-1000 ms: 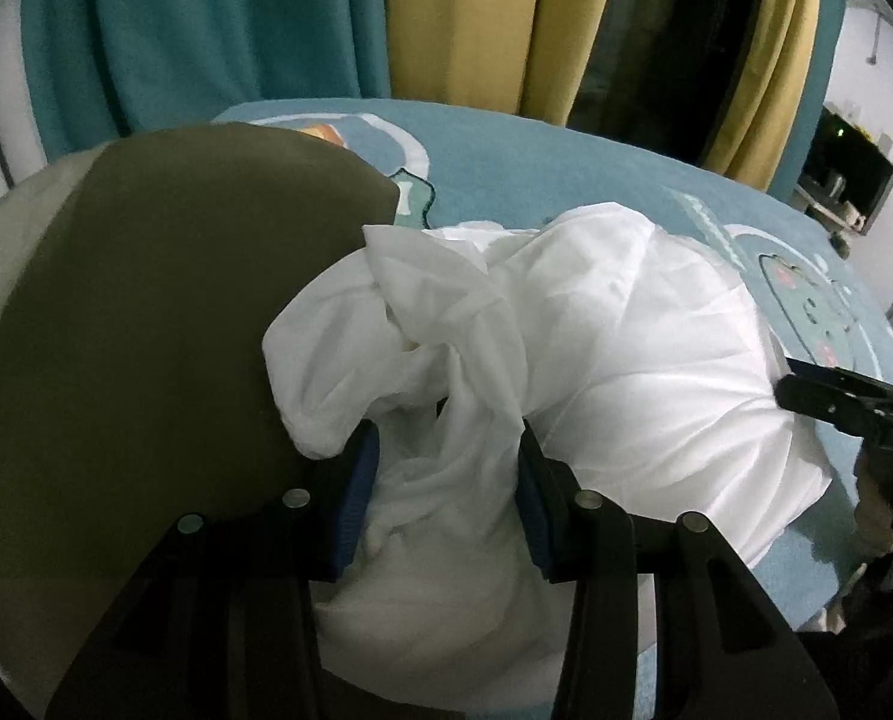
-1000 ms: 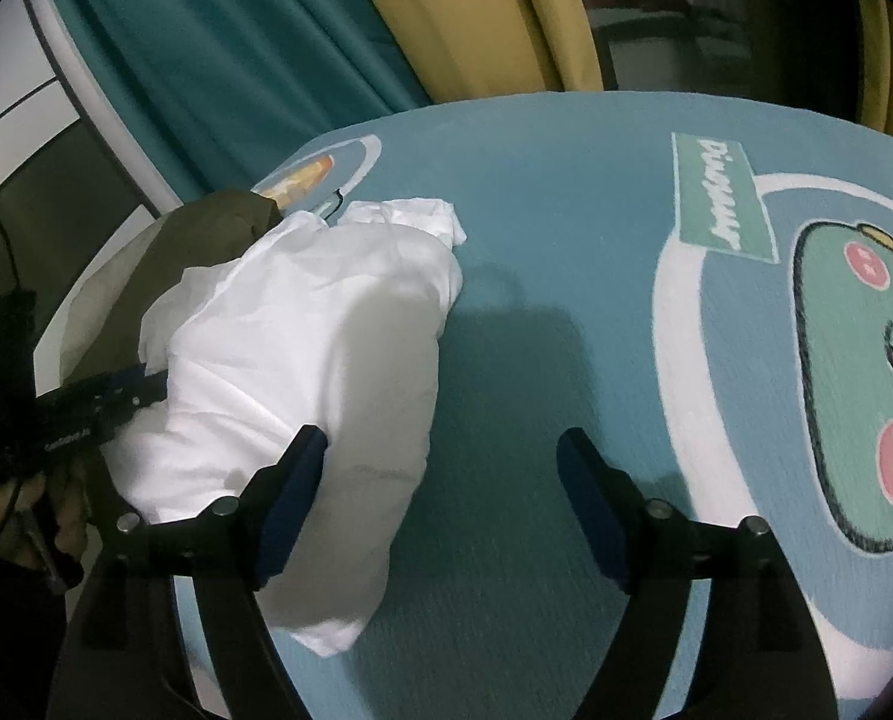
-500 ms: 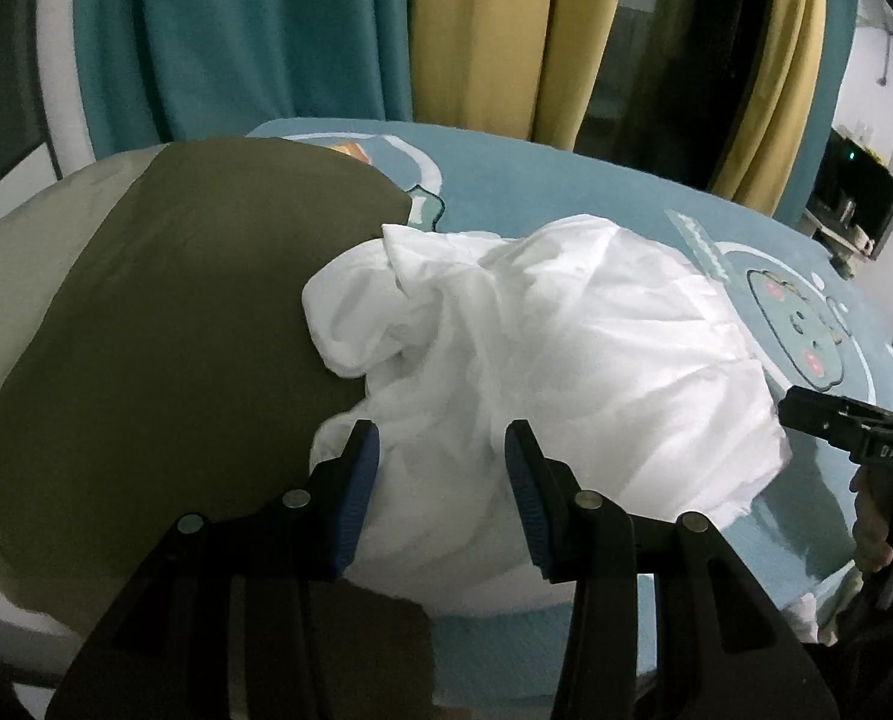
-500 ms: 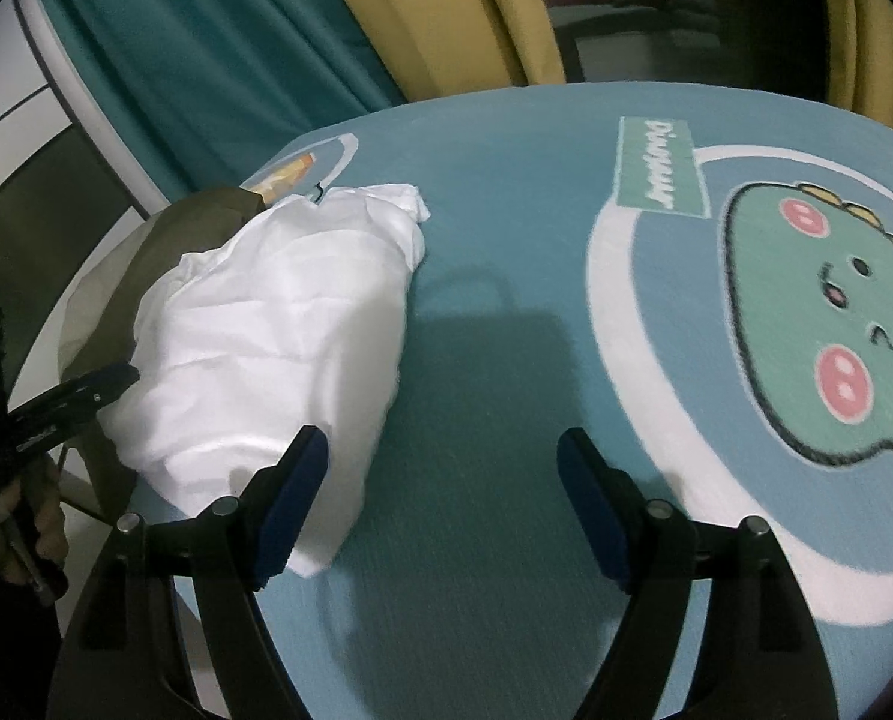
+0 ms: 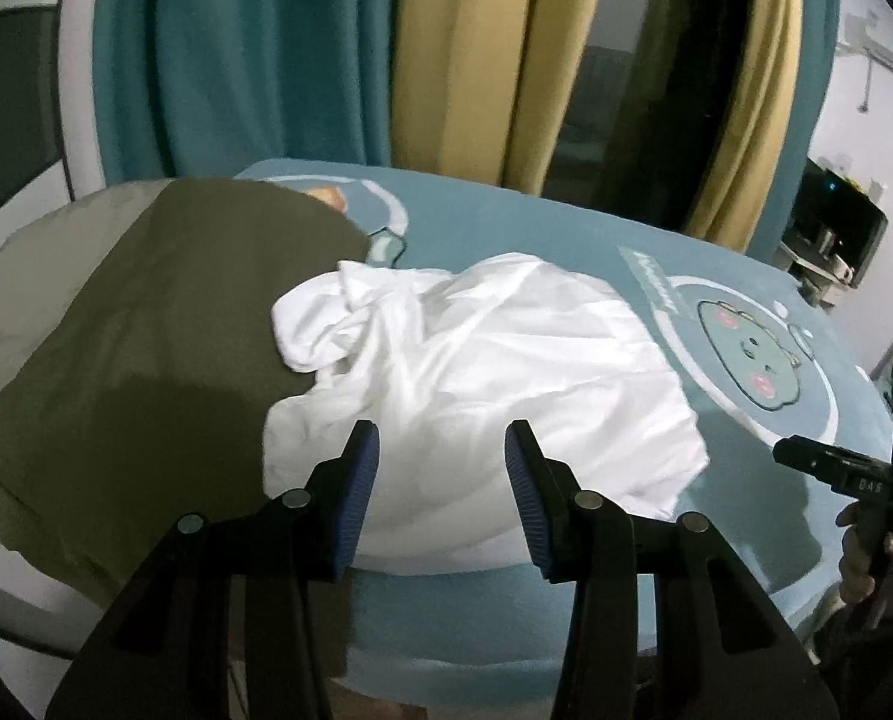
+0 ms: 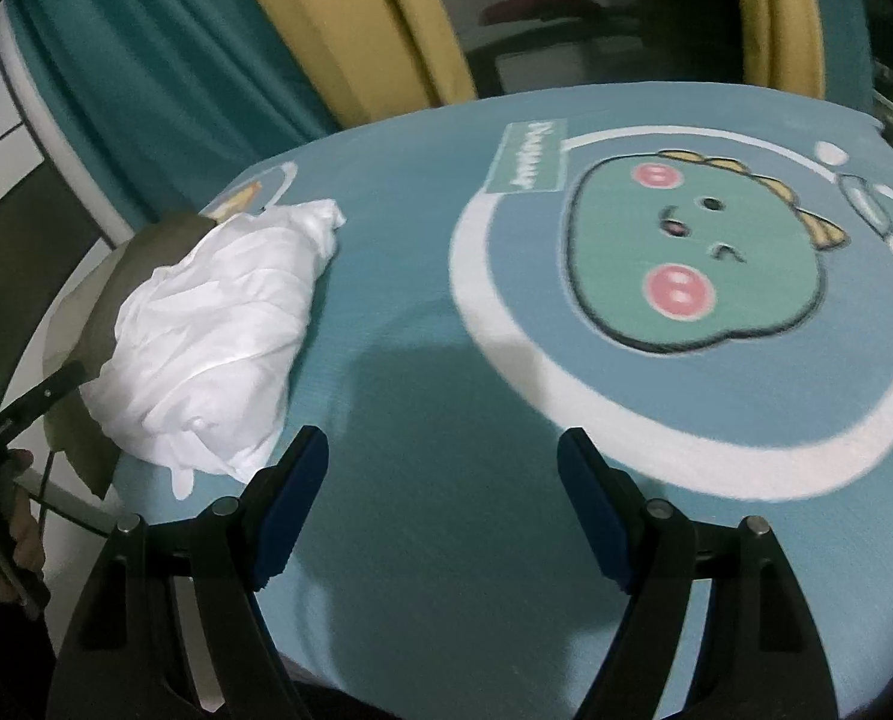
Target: Fold large clothes
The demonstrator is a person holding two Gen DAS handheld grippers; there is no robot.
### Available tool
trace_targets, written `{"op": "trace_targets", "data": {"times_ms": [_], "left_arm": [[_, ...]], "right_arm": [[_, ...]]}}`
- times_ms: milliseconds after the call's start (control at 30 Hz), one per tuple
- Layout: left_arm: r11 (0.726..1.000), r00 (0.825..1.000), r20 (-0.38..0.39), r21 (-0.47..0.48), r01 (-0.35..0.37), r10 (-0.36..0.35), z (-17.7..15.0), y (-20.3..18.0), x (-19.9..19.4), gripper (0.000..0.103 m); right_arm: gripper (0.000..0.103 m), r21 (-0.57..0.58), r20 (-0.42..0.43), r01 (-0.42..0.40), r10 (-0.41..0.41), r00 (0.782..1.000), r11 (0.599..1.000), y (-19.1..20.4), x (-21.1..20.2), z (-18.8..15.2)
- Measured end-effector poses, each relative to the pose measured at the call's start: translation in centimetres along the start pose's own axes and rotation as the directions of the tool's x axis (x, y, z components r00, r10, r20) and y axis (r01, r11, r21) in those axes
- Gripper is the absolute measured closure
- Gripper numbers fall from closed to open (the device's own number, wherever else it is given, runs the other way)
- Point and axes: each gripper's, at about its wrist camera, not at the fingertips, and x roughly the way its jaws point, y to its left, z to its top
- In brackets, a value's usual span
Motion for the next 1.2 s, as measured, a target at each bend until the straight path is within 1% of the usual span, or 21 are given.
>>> {"op": "trace_targets", "data": {"times_ms": [100,200,333,400,433,567,667,733,800,833,933,1067,1133,1200], "left_arm": [[1.000,1.000,0.019,0.025,0.017,-0.018,-0.2,-1.4,-0.8,0.057],[0.999,0.999,0.033,0.052,0.014,-0.016,-0.4,-3.1,-1.4,0.057],[0.995,0.997,0.049,0.081,0.052,-0.056,-0.5,-5.2,-1.6,0.056],[0.994,0.996,0.053,0.094,0.061,-0.067,-0.6,-6.1,-1.8,0.050],[0.993,0.995,0.059,0.097,0.073,-0.079,-0.6,-6.6,-1.9,0.045],[0.988,0.990,0.079,0.109,0.112,-0.121,-0.4,-8.3,-2.4,0.042],[0.986,0.986,0.098,0.112,0.127,-0.138,-0.2,-9.1,-2.8,0.040],[0.986,0.985,0.112,0.120,0.119,-0.132,-0.1,-9.6,-3.1,0.036],[0.986,0.985,0.127,0.136,0.096,-0.114,0.2,-10.1,-3.4,0.031],[0.986,0.985,0.138,0.142,0.088,-0.107,0.4,-10.3,-3.6,0.031],[0.984,0.976,0.181,0.146,0.099,-0.125,0.9,-10.8,-4.7,0.029],[0.981,0.957,0.247,0.158,0.111,-0.149,1.9,-11.3,-6.1,0.028],[0.980,0.947,0.283,0.170,0.106,-0.152,2.4,-11.9,-6.8,0.028],[0.979,0.936,0.316,0.177,0.102,-0.154,2.8,-12.2,-7.5,0.028]], "right_arm": [[0.025,0.007,0.012,0.022,-0.022,1.000,1.000,-0.7,-0.9,-0.4],[0.025,0.012,0.034,0.052,-0.053,0.998,0.999,-1.7,-2.3,-1.0],[0.024,0.031,0.067,0.094,-0.096,0.993,0.995,-3.1,-4.3,-1.6],[0.024,0.044,0.082,0.115,-0.118,0.990,0.992,-3.7,-5.3,-1.9],[0.024,0.051,0.090,0.124,-0.128,0.988,0.991,-4.0,-5.8,-2.0],[0.024,0.076,0.119,0.165,-0.173,0.978,0.983,-5.0,-7.9,-2.5],[0.018,0.087,0.148,0.191,-0.202,0.968,0.978,-5.7,-9.5,-2.7],[0.012,0.088,0.170,0.193,-0.205,0.964,0.977,-5.9,-10.6,-2.7],[0.010,0.095,0.194,0.206,-0.220,0.956,0.974,-6.0,-11.7,-2.5],[0.009,0.097,0.202,0.212,-0.228,0.953,0.973,-6.1,-12.1,-2.5],[0.009,0.098,0.243,0.234,-0.251,0.937,0.967,-6.0,-13.5,-2.3],[0.008,0.061,0.305,0.263,-0.269,0.913,0.963,-5.1,-15.3,-1.7],[0.008,0.059,0.340,0.284,-0.287,0.896,0.957,-4.7,-16.4,-1.3],[0.008,0.055,0.378,0.279,-0.278,0.883,0.959,-4.4,-17.6,-1.0]]}}
